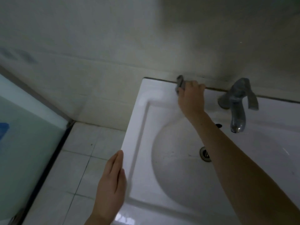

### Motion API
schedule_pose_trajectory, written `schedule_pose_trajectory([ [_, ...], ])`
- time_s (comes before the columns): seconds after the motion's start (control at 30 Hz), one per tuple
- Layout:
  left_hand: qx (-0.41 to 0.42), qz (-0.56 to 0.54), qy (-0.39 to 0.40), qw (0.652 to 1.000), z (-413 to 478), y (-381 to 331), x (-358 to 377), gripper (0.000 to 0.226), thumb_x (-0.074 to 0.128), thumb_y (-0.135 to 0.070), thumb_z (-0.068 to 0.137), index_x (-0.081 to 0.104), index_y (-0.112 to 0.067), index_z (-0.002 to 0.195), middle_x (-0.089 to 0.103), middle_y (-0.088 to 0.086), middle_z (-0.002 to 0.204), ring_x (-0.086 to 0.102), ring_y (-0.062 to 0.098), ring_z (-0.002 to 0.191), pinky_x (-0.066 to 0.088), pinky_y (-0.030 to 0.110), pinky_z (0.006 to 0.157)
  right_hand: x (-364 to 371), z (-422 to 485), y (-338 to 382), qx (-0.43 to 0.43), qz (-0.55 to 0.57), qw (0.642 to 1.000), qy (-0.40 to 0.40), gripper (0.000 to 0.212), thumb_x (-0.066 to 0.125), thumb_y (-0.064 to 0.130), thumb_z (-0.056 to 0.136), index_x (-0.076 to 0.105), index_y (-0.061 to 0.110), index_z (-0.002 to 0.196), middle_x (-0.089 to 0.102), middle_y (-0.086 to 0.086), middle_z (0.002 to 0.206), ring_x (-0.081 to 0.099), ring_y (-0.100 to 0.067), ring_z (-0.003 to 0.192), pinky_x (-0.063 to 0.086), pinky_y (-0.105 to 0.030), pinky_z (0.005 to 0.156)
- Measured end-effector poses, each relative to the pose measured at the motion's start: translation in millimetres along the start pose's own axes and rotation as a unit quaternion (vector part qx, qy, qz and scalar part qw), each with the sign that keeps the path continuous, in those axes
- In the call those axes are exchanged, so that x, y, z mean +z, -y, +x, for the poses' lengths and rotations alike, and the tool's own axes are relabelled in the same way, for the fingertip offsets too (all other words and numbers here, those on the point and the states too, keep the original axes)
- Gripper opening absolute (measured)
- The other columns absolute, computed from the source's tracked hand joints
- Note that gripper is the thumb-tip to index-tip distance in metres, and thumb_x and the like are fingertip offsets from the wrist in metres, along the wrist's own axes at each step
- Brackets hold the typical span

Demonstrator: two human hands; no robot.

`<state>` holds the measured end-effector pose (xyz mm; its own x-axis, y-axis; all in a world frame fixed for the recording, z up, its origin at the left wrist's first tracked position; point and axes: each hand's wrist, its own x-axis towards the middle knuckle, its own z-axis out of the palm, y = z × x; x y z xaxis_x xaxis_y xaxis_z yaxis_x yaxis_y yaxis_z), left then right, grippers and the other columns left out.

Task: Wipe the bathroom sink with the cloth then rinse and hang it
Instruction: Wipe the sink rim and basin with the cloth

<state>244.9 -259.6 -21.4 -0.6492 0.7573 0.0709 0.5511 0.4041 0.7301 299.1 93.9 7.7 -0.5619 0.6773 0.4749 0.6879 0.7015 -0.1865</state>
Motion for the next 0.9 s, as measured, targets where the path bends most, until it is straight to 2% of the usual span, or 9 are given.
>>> schedule_pose_trajectory([
  [0.17, 0.01, -0.017, -0.01, 1.0, 3.9, 5.7, 3.1, 0.053, 0.035, -0.031, 0.092, 0.049, -0.014, 0.14, 0.041, -0.016, 0.146, 0.033, -0.018, 0.13, 0.024, -0.002, 0.102, 24.7, -2.3, -24.0, 0.148, 0.007, 0.989, 0.02, 0.033, 0.047, 0.028, 0.091, 0.061, -0.002, 0.094, 0.06, -0.025, 0.092, 0.053, -0.037, 0.086, 0.035, -0.041, 0.081],
  [0.33, 0.017, -0.021, -0.004, 1.0, 6.1, -0.9, 0.1, 0.052, 0.037, -0.032, 0.087, 0.048, -0.026, 0.138, 0.032, -0.037, 0.142, 0.034, -0.025, 0.123, 0.024, -0.008, 0.093, 52.7, 22.4, 79.0, 0.015, 0.025, 0.993, 0.112, 0.043, 0.034, 0.033, 0.089, 0.065, 0.007, 0.102, 0.065, -0.016, 0.098, 0.057, -0.035, 0.095, 0.03, -0.042, 0.082],
  [0.4, 0.01, -0.01, 0.008, 1.0, 7.5, -4.6, -2.3, 0.054, 0.036, -0.033, 0.086, 0.044, -0.027, 0.139, 0.038, -0.03, 0.141, 0.033, -0.028, 0.12, 0.022, -0.01, 0.093, 55.2, 26.8, 104.4, -0.011, 0.083, 0.984, 0.158, 0.035, 0.043, 0.031, 0.094, 0.062, 0.005, 0.107, 0.063, -0.018, 0.105, 0.053, -0.035, 0.105, 0.029, -0.044, 0.087],
  [0.47, -0.002, 0.003, 0.021, 1.0, 7.5, -8.4, -4.0, 0.056, 0.035, -0.035, 0.084, 0.049, -0.023, 0.137, 0.049, -0.011, 0.139, 0.038, -0.023, 0.118, 0.02, -0.011, 0.092, 36.8, 29.7, 102.2, 0.054, 0.228, 0.951, 0.204, 0.03, 0.05, 0.03, 0.094, 0.063, 0.004, 0.1, 0.062, -0.022, 0.102, 0.055, -0.035, 0.099, 0.04, -0.043, 0.089],
  [0.57, 0.004, 0.033, 0.04, 0.999, 8.3, -10.3, -5.8, 0.059, 0.036, -0.031, 0.084, 0.054, -0.002, 0.132, 0.055, 0.02, 0.13, 0.037, -0.022, 0.119, 0.019, -0.007, 0.098, -6.7, 14.4, 67.1, 0.192, 0.415, 0.882, 0.116, 0.022, 0.056, 0.024, 0.092, 0.061, 0.004, 0.085, 0.059, -0.022, 0.094, 0.059, -0.025, 0.076, 0.05, -0.024, 0.071],
  [0.63, 0.002, 0.045, 0.053, 0.998, 8.7, -12.0, -6.5, 0.058, 0.036, -0.027, 0.084, 0.054, 0.005, 0.13, 0.056, 0.027, 0.126, 0.036, -0.022, 0.122, 0.02, -0.005, 0.1, -23.4, 2.8, 27.0, 0.164, 0.29, 0.943, 0.018, 0.018, 0.057, 0.02, 0.092, 0.063, 0.003, 0.089, 0.059, -0.022, 0.093, 0.056, -0.032, 0.081, 0.046, -0.035, 0.075],
  [0.7, -0.016, 0.044, 0.056, 0.997, 6.6, -14.0, -6.6, 0.058, 0.036, -0.028, 0.084, 0.054, 0.002, 0.13, 0.056, 0.028, 0.125, 0.049, -0.002, 0.115, 0.02, -0.008, 0.097, -27.8, -2.5, -20.1, 0.127, 0.037, 0.991, 0.006, 0.023, 0.058, 0.024, 0.091, 0.063, 0.002, 0.096, 0.062, -0.021, 0.092, 0.055, -0.034, 0.085, 0.044, -0.043, 0.079],
  [0.77, -0.021, 0.046, 0.035, 0.998, 6.1, -17.2, -6.0, 0.059, 0.036, -0.03, 0.084, 0.055, 0.0, 0.131, 0.055, 0.024, 0.129, 0.05, 0.012, 0.109, 0.02, -0.011, 0.093, -21.5, -2.8, -49.8, 0.144, -0.151, 0.975, 0.071, 0.025, 0.071, 0.027, 0.081, 0.066, 0.005, 0.09, 0.064, -0.017, 0.083, 0.058, -0.033, 0.077, 0.048, -0.04, 0.076],
  [0.9, -0.03, 0.039, 0.018, 0.999, 2.3, -11.2, -4.6, 0.051, 0.044, -0.013, 0.085, 0.054, -0.002, 0.134, 0.052, 0.016, 0.137, 0.047, 0.012, 0.118, 0.022, -0.007, 0.096, -5.1, -17.7, -65.5, 0.13, -0.069, 0.985, 0.093, 0.027, 0.059, 0.026, 0.089, 0.061, 0.001, 0.099, 0.062, -0.021, 0.097, 0.056, -0.038, 0.091, 0.041, -0.045, 0.09],
])
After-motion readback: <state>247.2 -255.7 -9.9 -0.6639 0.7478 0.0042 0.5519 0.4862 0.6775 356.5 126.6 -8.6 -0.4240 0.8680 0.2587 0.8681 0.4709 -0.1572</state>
